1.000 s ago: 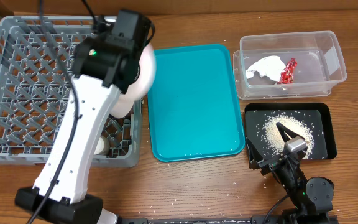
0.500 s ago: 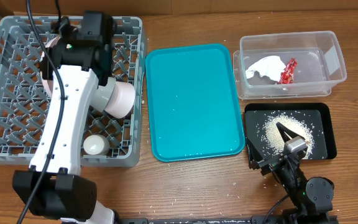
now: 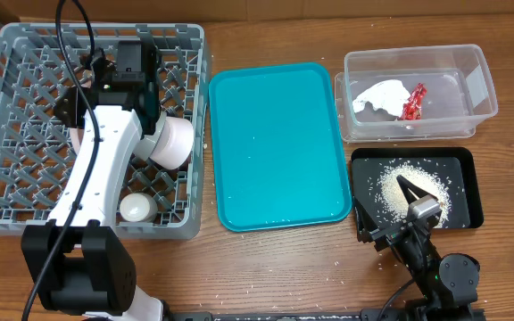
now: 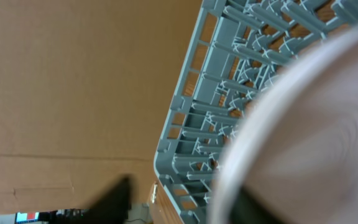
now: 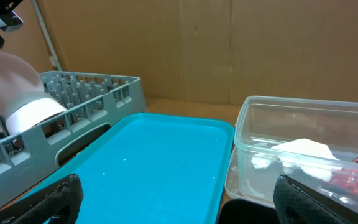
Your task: Sort waste into correct bins and load items into the dishwasher
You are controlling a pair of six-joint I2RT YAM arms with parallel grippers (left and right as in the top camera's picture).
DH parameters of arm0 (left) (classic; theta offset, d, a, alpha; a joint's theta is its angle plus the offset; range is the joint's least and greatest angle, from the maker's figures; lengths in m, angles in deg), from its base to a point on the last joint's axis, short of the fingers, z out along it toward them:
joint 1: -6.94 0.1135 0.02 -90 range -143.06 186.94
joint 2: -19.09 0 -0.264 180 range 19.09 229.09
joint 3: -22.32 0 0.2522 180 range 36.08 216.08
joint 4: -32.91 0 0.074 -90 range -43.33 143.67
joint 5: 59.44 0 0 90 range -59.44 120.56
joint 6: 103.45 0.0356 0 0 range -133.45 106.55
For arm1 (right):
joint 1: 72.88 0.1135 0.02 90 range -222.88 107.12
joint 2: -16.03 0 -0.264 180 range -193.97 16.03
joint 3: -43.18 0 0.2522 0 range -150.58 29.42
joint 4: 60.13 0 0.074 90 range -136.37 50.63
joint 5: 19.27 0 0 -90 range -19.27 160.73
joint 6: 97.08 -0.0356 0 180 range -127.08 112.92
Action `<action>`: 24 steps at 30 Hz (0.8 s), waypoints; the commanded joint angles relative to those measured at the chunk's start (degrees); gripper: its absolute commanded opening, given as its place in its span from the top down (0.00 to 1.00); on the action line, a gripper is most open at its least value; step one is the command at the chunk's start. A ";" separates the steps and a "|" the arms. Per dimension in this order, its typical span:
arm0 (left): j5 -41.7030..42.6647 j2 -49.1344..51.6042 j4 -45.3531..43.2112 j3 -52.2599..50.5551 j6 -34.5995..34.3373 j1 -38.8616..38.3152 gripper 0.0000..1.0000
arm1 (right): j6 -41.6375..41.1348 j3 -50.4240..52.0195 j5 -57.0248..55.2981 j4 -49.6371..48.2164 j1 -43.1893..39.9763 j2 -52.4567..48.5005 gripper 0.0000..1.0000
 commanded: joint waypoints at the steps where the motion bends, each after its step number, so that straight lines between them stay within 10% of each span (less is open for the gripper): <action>1: 4.66 -2.80 3.50 4.07 -4.13 -2.14 0.27 | -0.22 0.57 -0.42 -0.33 -0.09 0.55 0.00; 13: 56.19 -18.12 19.28 20.98 -6.56 -10.47 0.00 | -0.24 0.57 -0.42 -0.33 -0.09 0.55 0.00; 24: 69.42 -28.24 22.03 20.98 -12.07 -26.95 0.00 | -0.22 0.57 -0.42 -0.33 -0.09 0.55 0.00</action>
